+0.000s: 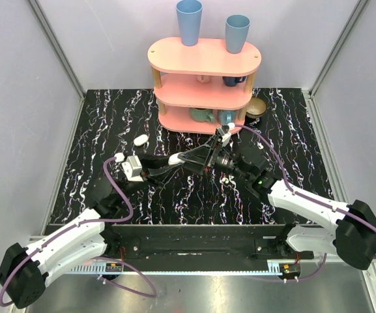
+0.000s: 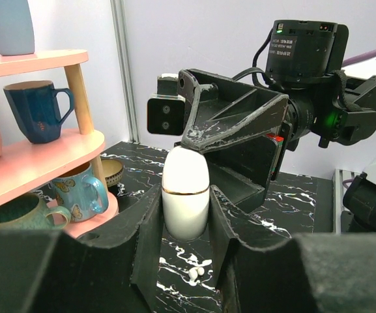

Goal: Insert the wireless bluetooth earbuds into the charging case
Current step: Pass from the right arm to the left, then open the charging case.

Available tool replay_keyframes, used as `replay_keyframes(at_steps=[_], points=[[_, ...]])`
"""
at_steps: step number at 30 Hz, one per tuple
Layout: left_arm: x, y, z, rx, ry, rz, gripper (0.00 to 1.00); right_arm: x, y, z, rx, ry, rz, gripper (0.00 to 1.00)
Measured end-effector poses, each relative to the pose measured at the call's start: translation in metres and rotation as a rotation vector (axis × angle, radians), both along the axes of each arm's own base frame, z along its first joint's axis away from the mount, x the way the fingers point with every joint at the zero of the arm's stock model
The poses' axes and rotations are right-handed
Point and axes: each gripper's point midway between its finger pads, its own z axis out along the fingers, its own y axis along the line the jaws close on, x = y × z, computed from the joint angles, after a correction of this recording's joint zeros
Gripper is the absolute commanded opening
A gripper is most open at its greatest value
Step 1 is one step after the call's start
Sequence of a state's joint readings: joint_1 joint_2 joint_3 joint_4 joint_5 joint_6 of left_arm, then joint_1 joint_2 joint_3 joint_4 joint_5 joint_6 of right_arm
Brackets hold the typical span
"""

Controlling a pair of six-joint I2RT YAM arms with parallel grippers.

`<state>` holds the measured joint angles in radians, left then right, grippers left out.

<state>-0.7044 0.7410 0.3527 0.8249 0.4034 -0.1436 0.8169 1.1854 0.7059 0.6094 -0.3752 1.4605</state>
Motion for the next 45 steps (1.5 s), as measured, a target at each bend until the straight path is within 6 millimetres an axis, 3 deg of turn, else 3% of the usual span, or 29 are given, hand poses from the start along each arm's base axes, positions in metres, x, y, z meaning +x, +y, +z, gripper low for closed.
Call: replay_keyframes(at_steps=[4,5,7,11,15,19,25,30,35,41,45], points=[[0.000,0.000,0.000,-0.002,0.003,-0.001,0.19,0.000,0.000,0.000,0.001,0.002,0.000,0.26],[0.000,0.000,0.000,-0.003,0.005,-0.001,0.10,0.000,0.000,0.000,0.000,0.003,0.000,0.30],[0.000,0.000,0.000,-0.002,0.006,-0.001,0.06,0.001,0.000,0.000,0.000,0.004,-0.001,0.35],[0.001,0.000,-0.002,0.001,0.012,0.002,0.02,0.001,0.000,-0.002,-0.011,-0.007,-0.007,0.73],[-0.001,-0.002,-0.007,0.016,0.026,-0.012,0.00,0.004,-0.001,-0.014,-0.079,-0.032,-0.032,0.87],[-0.003,-0.001,-0.010,0.019,0.043,-0.011,0.00,0.010,-0.007,-0.017,-0.192,-0.109,-0.082,0.89],[-0.003,0.006,-0.005,-0.025,0.061,0.014,0.00,0.013,-0.027,0.005,-0.330,-0.328,-0.158,0.90],[-0.004,0.006,-0.023,-0.059,0.081,0.000,0.00,0.010,-0.035,0.013,-0.413,-0.467,-0.154,0.89],[-0.002,0.001,-0.040,-0.072,0.106,-0.020,0.00,0.006,-0.035,-0.004,-0.493,-0.503,-0.097,0.87],[-0.006,0.000,-0.027,-0.123,0.068,-0.047,0.00,0.005,-0.036,-0.033,-0.605,-0.494,-0.040,0.86],[-0.010,0.000,-0.022,-0.134,0.043,-0.066,0.00,0.004,-0.038,-0.039,-0.638,-0.494,-0.025,0.86]])
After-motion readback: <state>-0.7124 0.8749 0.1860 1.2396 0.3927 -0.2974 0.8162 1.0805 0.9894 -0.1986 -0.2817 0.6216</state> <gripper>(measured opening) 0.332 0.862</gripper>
